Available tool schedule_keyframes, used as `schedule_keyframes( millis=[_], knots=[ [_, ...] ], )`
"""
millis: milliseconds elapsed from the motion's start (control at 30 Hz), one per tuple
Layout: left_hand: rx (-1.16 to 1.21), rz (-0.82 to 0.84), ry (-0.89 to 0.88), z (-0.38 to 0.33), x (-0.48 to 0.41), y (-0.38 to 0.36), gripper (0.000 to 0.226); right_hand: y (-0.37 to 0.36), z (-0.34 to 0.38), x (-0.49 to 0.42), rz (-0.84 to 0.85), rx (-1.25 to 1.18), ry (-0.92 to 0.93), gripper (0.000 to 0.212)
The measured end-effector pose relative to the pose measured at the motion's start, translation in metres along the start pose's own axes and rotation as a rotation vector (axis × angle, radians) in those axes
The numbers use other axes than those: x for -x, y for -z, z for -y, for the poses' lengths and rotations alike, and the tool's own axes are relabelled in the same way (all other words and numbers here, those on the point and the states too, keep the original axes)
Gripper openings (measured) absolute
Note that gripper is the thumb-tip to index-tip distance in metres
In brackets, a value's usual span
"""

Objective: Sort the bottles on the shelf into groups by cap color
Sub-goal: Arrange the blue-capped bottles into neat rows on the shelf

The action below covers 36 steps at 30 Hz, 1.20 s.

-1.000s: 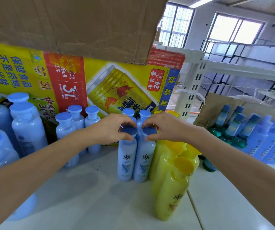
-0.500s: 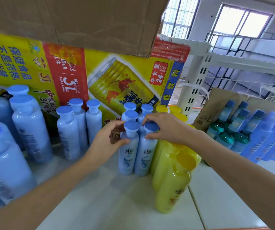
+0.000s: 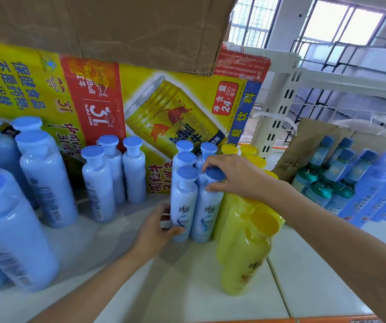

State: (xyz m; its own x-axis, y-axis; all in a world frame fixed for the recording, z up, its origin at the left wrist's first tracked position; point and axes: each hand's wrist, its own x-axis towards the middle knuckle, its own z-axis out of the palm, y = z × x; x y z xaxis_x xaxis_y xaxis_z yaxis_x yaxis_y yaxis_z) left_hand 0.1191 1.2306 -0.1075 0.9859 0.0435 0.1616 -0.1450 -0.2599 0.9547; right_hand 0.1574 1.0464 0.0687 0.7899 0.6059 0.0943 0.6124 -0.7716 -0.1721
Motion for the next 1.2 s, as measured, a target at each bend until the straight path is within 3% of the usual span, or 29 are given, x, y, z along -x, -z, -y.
schedule_keyframes(
  millis=[433, 633, 767, 867, 967, 1100, 1200],
  knots=[
    [-0.027, 0.027, -0.032, -0.002, 0.001, 0.002, 0.047, 0.008, 0.006, 0.004, -0.001, 0.231, -0.033, 0.046],
    [-0.152, 0.099, -0.055, -0.008, 0.007, 0.025, 0.060, 0.017, 0.009, 0.005, -0.163, 0.181, -0.028, 0.043],
    [-0.214, 0.002, -0.167, -0.025, 0.006, 0.057, 0.039, 0.025, 0.014, -0.011, -0.212, 0.053, 0.030, 0.038],
    [-0.313, -0.118, -0.235, -0.044, 0.001, 0.087, 0.034, 0.022, 0.024, -0.030, -0.201, 0.009, 0.101, 0.041],
    [-0.430, -0.243, -0.297, -0.066, -0.001, 0.114, 0.043, 0.018, 0.037, -0.053, -0.126, 0.024, 0.178, 0.047],
    [-0.551, -0.401, -0.389, -0.097, -0.002, 0.137, 0.031, 0.017, 0.055, -0.087, -0.046, 0.099, 0.265, 0.054],
    [-0.719, -0.490, -0.350, -0.103, -0.011, 0.148, 0.029, 0.011, 0.068, -0.113, 0.037, 0.206, 0.305, 0.055]
  ],
)
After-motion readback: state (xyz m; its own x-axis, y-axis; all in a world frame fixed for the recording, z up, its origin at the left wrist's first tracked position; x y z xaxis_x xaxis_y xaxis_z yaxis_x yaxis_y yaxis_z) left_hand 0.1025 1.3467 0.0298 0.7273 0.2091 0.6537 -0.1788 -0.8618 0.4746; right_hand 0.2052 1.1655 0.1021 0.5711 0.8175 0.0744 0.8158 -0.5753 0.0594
